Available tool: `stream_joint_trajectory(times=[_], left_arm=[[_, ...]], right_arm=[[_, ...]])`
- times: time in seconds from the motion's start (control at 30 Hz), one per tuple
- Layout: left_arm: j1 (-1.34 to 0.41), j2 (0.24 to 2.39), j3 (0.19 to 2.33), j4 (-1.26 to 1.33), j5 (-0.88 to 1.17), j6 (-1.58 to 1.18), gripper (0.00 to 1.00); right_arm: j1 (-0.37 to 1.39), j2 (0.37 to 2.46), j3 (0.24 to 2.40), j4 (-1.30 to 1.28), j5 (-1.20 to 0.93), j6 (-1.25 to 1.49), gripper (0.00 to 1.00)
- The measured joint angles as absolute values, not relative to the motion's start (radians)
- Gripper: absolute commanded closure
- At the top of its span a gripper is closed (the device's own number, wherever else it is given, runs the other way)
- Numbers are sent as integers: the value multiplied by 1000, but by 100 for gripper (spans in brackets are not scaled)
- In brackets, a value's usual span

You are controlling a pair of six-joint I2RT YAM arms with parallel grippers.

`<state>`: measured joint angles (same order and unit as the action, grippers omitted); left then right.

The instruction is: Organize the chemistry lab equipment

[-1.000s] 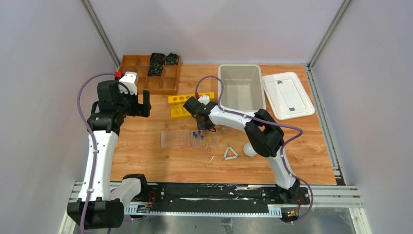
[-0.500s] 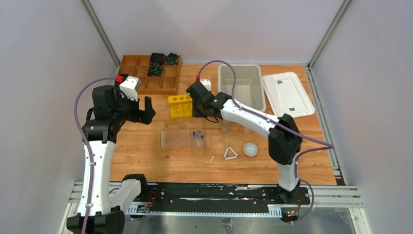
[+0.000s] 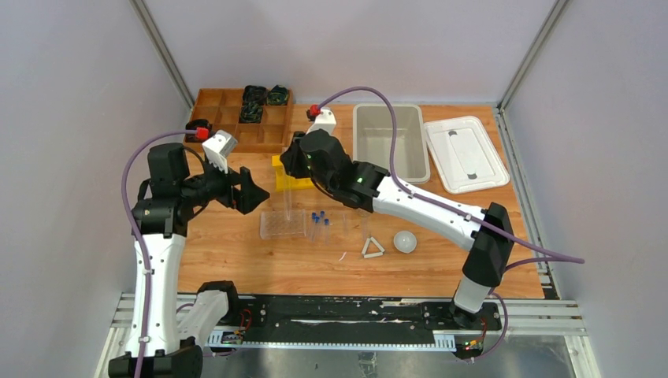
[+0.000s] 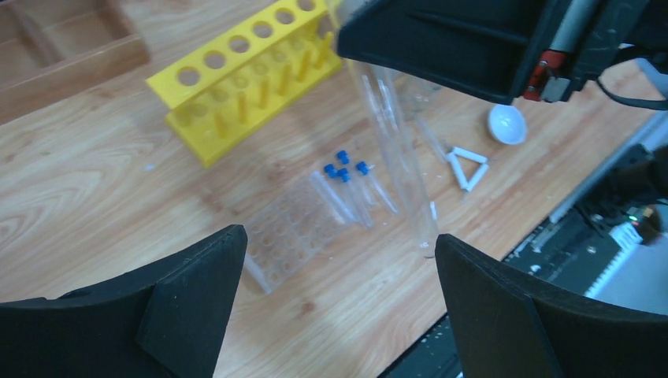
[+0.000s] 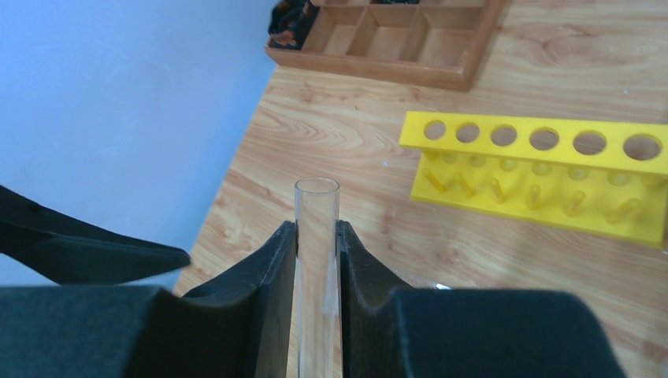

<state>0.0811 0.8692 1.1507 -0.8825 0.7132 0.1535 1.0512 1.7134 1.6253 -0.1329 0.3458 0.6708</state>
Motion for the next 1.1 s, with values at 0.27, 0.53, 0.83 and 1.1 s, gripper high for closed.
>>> stream_joint_trajectory(times=[0.27,0.53,0.83,1.1], left_arm=[[82,926,1143,-888,883,149,20],[82,973,1137,-893,955,154,37],[81,992,1126,-897,964,176,77],[83,1011,1125,-898,967,184,98]], right_arm=[[1090,1713,1625,-19,371,669,100],[1122,1713,1626,55,372,661,100],[1141,1713,1626,88,381,625,100],[1145,1713,1631,73,385,590,43]])
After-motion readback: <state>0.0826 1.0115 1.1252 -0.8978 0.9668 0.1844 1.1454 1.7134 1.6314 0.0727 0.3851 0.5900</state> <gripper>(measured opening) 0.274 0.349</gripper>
